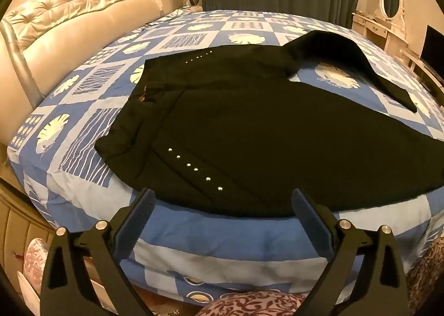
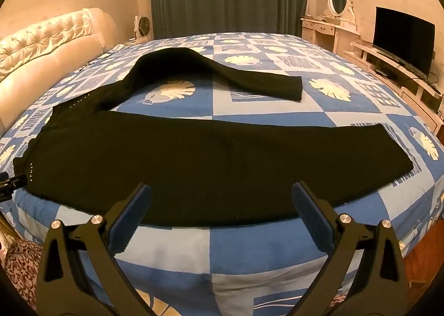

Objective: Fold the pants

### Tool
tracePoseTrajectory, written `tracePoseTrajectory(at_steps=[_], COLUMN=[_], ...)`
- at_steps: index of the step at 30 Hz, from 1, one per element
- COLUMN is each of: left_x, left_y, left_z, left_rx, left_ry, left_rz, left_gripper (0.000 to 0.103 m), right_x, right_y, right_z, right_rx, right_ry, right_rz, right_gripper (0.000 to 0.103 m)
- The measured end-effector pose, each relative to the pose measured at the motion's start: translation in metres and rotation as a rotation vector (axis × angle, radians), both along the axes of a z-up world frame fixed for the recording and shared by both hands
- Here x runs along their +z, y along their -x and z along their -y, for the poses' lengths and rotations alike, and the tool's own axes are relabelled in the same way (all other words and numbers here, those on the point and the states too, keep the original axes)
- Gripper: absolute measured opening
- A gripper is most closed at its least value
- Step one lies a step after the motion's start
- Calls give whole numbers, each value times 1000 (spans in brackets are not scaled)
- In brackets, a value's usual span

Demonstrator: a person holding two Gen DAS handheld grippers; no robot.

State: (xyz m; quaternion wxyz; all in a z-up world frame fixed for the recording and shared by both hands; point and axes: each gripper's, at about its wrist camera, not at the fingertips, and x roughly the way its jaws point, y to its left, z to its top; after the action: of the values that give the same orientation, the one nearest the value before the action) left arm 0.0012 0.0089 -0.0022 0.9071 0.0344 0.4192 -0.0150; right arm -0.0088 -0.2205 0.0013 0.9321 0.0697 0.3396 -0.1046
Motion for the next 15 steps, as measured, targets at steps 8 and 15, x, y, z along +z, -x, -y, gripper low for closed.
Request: tracePoseTrajectory(at_steps=[8, 15], left_x=[4, 5], left_y=[1, 1], left_z=[-1, 0], left_rx=[-6, -6], left_ry=[7, 11], left_rz=[1, 1], left_gripper=[98, 98], right_x=[4, 3], right_y=[-1, -1], right_z=[2, 3], right_rx=[-2, -2], right_ry=[-3, -5], right_rz=[-6, -8], right_gripper=[101, 101])
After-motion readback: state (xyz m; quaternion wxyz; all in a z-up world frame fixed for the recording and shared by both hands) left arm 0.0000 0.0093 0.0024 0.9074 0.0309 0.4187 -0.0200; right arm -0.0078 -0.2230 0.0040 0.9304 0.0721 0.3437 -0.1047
